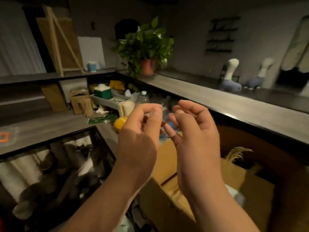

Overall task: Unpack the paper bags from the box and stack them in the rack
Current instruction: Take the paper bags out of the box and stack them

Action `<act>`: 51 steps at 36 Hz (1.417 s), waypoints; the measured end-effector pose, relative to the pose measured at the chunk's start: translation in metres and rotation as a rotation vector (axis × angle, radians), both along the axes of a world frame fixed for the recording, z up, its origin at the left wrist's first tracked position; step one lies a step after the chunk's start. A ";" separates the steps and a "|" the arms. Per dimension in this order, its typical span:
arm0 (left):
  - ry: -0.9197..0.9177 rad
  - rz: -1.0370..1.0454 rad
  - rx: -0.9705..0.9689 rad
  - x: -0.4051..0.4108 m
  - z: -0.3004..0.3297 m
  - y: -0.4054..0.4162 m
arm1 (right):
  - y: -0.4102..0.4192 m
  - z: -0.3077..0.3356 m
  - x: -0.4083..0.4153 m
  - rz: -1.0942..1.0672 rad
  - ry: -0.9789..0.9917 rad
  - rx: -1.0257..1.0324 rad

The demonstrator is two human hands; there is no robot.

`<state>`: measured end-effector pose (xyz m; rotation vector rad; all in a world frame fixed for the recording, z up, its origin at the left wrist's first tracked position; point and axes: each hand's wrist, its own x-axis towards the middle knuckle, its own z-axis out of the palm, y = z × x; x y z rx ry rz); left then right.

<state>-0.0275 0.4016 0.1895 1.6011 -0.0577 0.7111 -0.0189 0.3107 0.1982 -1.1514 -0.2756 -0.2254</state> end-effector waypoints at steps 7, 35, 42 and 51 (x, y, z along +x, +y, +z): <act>0.014 -0.172 0.039 0.000 0.010 -0.072 | -0.082 0.012 -0.010 -0.154 -0.007 -0.056; 0.187 -0.707 0.163 -0.047 -0.029 -0.344 | -0.361 -0.027 -0.105 -0.538 0.204 -0.071; 0.202 -0.734 0.235 -0.045 -0.033 -0.380 | -0.394 -0.036 -0.111 -0.552 0.220 -0.067; 0.267 -0.762 0.236 -0.014 -0.036 -0.365 | -0.389 -0.042 -0.085 -0.461 0.289 -0.112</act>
